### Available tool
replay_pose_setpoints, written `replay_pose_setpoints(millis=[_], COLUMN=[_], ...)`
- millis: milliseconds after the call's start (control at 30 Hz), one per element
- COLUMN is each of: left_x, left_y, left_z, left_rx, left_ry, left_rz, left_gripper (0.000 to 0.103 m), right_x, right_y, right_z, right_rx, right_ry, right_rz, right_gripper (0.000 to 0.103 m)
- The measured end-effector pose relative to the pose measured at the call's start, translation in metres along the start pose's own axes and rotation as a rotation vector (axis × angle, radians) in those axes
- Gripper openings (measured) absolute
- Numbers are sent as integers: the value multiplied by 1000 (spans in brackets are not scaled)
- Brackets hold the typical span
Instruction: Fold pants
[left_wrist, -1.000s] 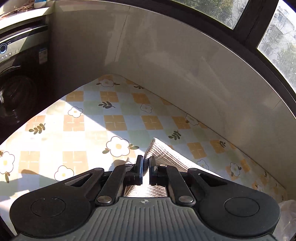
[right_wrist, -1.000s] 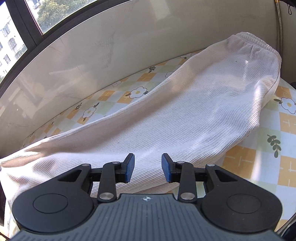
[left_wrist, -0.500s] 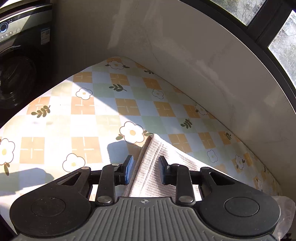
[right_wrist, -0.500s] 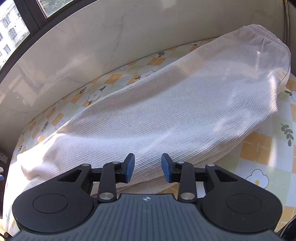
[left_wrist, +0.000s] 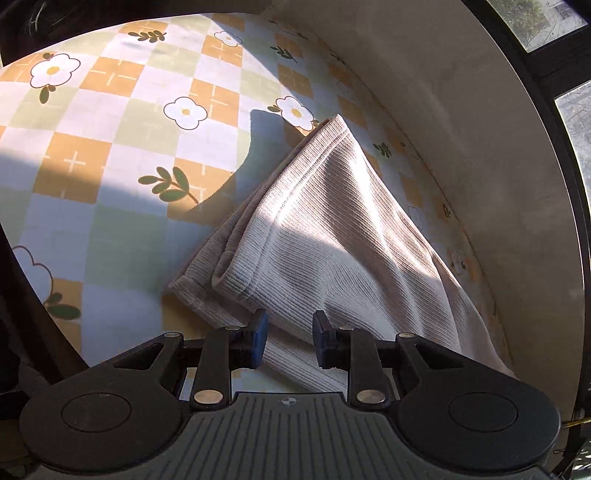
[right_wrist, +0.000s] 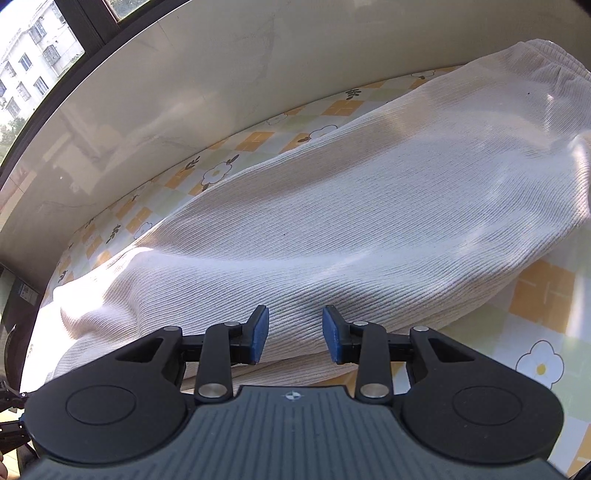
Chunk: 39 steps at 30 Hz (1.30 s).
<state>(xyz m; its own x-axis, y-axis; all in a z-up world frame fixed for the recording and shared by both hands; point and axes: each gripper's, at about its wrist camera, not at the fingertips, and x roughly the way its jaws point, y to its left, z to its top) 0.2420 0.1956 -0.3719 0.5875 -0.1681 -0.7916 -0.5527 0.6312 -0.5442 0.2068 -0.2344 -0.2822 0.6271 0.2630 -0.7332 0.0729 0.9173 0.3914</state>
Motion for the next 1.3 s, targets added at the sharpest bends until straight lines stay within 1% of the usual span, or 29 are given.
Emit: replay_pose_setpoints(millis=[67, 167, 200, 267, 300, 333, 367, 400, 467, 600, 667, 767, 867, 967, 1067, 1133, 1233, 1300], left_x=[9, 21, 22, 26, 28, 28, 27, 25, 11, -16, -23, -16, -5, -4, 2, 7, 13, 15], left_y=[-2, -6, -6, -8, -8, -8, -9, -12, -21, -41, -50, -56, -52, -47, -48, -51, -54, -55], left_z=[-3, -5, -5, -7, -6, -6, -4, -2, 4, 24, 33, 39, 42, 45, 50, 54, 59, 61], left_rx=[-23, -24, -21, -4, -8, -10, -2, 11, 48, 125, 139, 133, 79, 45, 54, 62, 50, 43], left_ry=[8, 15, 9, -30, -43, -58, -72, -76, -116, -214, -234, -225, -197, -188, -192, -192, -184, -181], left_rz=[15, 47, 54, 81, 80, 80, 86, 92, 82, 48, 24, 31, 38, 24, 15, 15, 14, 10], left_gripper=[27, 27, 27, 27, 27, 18, 7, 6, 4, 4, 4, 4, 4, 4, 4, 4, 4, 4], right_x=[-5, -14, -17, -23, -26, -28, -31, -33, -36, -32, -27, -19, -17, -20, -30, -35, -39, -39], right_y=[-5, -18, -23, -32, -37, -40, -44, -48, -56, -61, -61, -60, -60, -59, -65, -72, -81, -86], right_z=[-2, -6, -7, -9, -10, -11, -12, -12, -15, -14, -12, -6, 1, 4, 7, 10, 11, 9], right_rx=[-1, 20, 34, 61, 75, 85, 100, 114, 137, 147, 145, 150, 171, 186, 238, 270, 307, 337], right_ry=[-1, -9, -12, -19, -25, -28, -33, -36, -41, -37, -29, -33, -47, -70, -140, -168, -177, -176], right_rz=[7, 5, 2, -8, -17, -23, -30, -32, -28, -34, -39, -68, -70, -80, -99, -102, -111, -100], right_gripper=[36, 36, 36, 36, 36, 36, 36, 36, 36, 36, 36, 36, 36, 36, 36, 36, 36, 36])
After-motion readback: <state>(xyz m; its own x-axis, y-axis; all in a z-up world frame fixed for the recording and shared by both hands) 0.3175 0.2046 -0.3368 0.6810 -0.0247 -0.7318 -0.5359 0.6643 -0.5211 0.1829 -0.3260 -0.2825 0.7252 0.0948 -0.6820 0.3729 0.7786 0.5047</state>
